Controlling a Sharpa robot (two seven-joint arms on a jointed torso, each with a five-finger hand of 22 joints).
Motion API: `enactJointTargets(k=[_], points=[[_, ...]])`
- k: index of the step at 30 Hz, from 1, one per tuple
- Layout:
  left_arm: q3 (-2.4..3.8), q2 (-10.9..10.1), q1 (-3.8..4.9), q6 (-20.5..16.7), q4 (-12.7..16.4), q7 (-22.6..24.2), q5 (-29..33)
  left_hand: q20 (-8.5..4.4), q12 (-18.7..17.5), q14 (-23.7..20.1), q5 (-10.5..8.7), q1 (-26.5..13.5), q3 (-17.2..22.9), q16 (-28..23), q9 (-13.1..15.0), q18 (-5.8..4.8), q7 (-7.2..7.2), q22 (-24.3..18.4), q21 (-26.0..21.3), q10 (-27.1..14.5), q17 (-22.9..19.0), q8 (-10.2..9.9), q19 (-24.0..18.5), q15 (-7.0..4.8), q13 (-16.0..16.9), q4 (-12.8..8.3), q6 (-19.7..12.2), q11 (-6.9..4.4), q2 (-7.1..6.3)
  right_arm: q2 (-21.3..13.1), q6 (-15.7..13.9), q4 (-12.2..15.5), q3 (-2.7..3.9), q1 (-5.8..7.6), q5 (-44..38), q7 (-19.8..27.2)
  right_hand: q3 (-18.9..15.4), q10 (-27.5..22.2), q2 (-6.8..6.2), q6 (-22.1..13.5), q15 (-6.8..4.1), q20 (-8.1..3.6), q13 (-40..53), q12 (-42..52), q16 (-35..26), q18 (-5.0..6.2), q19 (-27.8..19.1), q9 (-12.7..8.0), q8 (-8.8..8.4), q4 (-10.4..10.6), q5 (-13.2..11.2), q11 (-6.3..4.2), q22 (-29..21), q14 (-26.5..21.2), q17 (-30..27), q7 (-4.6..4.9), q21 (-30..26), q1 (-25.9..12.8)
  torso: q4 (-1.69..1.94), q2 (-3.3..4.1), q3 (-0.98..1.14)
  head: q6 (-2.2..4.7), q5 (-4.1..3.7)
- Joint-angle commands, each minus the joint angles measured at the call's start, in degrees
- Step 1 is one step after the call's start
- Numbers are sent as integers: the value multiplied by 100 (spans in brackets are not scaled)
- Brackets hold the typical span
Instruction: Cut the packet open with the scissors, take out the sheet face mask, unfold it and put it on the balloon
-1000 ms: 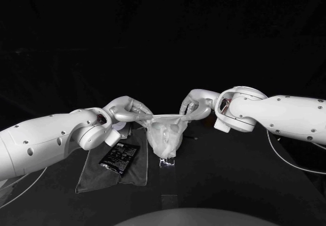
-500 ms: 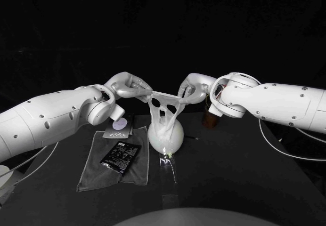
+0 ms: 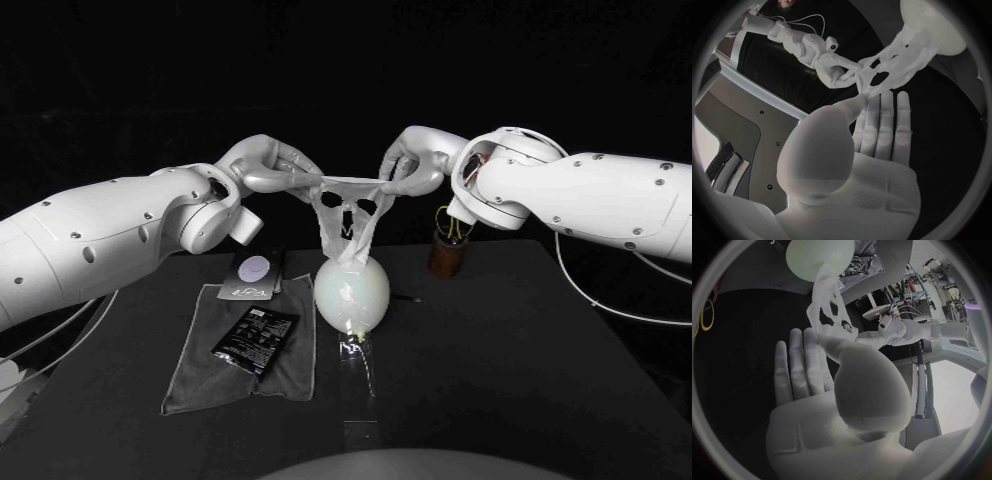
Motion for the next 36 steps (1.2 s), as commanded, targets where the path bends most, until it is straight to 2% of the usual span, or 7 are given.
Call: enactJointTargets(k=[1,6,10,20,25,30,36], points=[[27,-171,42,189,363,56,145,4,-20,-13,20,-4,24,-30,592,88,18,8,22,17,5,18,-57,15,10,-8,9,19,57,-215,143,360,6,62,130,79,-1,-9,55,31,-4,-5,1,-34,-34,66,28,50,18,-46,20,-49,8,13,7,-5,6,16,3,-9,1,62,-11],[43,-630,78,228,1210,-47,241,5,-22,-15,20,-6,24,-32,594,87,19,10,24,17,5,17,-60,16,10,-9,8,20,57,-818,271,1239,8,133,342,45,-4,-11,52,31,-2,-5,0,-35,-36,65,26,50,18,-47,20,-47,7,11,7,-3,4,13,5,-31,-2,131,-29],[40,-868,85,215,1621,-110,259,7,-22,-15,20,-12,23,-33,597,85,20,13,26,18,6,17,-65,17,11,-8,9,21,57,-1150,330,1697,1,148,401,-6,-6,-11,51,31,-1,-5,0,-35,-36,65,26,50,18,-47,20,-46,7,10,7,-2,3,11,19,-57,-7,141,-30],[-10,-1520,89,377,2622,-195,254,8,-22,-13,20,-19,21,-33,601,84,20,16,30,21,7,18,-68,18,12,-7,10,22,57,-1923,484,2741,-46,158,603,-162,-8,-11,50,32,0,-4,0,-35,-36,64,25,51,18,-46,20,-45,7,10,7,-2,2,7,39,-90,-12,86,-56],[-62,-1770,76,553,2940,-207,246,11,-20,-3,19,-44,11,-31,617,81,17,28,43,32,13,21,-80,17,17,-3,17,19,48,-2078,549,2973,-78,145,736,-236,-14,-7,48,35,1,-4,1,-33,-36,64,25,52,19,-43,19,-45,6,12,8,-2,1,-1,28,-71,-23,31,-92],[-272,-1734,-24,609,3026,-317,279,12,-20,-2,19,-48,10,-31,619,81,17,29,45,34,13,21,-82,17,17,-2,17,19,48,-1971,532,2969,-108,-46,735,-353,-17,-5,47,37,0,-3,1,-32,-35,64,25,53,20,-42,20,-45,6,14,9,-3,0,-5,28,-62,-24,-91,-90],[-404,-1627,-253,584,2913,-413,185,11,-21,-2,20,-48,12,-32,620,81,16,31,46,34,14,21,-84,16,18,-4,17,18,49,-1812,490,2849,-121,-268,647,-470,-16,-4,49,37,0,-3,1,-31,-35,64,25,53,20,-43,20,-46,6,15,9,-4,-1,-5,23,-22,-32,-175,-91]])
